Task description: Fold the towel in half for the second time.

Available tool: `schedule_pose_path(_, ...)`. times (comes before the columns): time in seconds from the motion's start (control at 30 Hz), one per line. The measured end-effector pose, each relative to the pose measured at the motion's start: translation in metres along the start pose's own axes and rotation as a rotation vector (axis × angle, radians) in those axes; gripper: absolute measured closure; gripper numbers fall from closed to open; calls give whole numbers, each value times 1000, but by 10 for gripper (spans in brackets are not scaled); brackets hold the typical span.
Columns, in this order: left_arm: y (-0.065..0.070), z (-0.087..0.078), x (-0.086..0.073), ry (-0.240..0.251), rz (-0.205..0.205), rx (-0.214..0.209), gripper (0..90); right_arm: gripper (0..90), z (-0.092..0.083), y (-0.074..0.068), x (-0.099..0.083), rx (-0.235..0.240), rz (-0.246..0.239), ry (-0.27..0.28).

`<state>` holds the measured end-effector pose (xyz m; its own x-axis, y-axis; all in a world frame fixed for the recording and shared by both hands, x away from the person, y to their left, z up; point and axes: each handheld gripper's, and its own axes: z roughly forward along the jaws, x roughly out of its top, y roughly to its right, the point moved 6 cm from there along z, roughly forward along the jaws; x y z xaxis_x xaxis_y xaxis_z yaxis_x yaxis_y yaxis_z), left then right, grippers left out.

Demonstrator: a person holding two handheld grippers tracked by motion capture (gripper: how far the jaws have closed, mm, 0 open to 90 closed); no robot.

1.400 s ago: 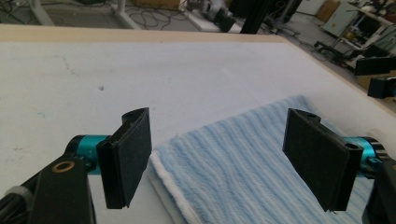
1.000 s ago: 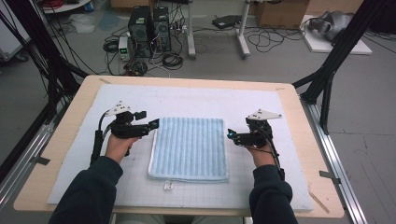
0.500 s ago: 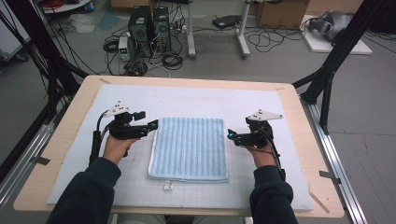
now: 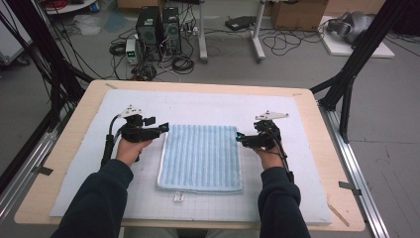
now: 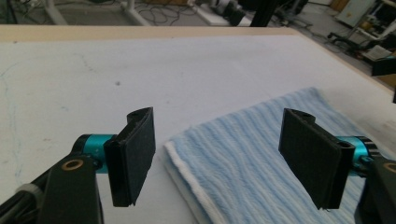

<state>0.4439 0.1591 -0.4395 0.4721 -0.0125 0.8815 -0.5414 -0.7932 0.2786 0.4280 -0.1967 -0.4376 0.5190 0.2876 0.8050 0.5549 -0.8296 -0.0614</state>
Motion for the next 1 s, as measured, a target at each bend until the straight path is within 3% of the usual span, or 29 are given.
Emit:
schedule_pose_path(0.13, -10, 12, 0, -19, -12, 27, 320, 170, 6, -2, 2, 2, 4, -11)
schedule_pose_path(0.27, -19, 27, -10, -83, -22, 57, 334, 170, 5, -3, 2, 10, -7, -13)
schedule_pose_path(0.43, -18, 39, -16, -127, 30, 91, 383, 169, -1, -1, 3, 9, -8, 3)
schedule_pose_path(0.63, -22, 47, -26, -187, 49, 131, 443, 169, -5, 1, 4, 12, 0, 10)
schedule_pose_path(0.83, -15, 50, -28, -216, 135, 153, 572, 170, 1, 0, 2, 12, 1, -6)
schedule_pose_path(1.0, -14, 49, -29, -226, 125, 146, 740, 170, 7, 1, 0, 6, 3, -18)
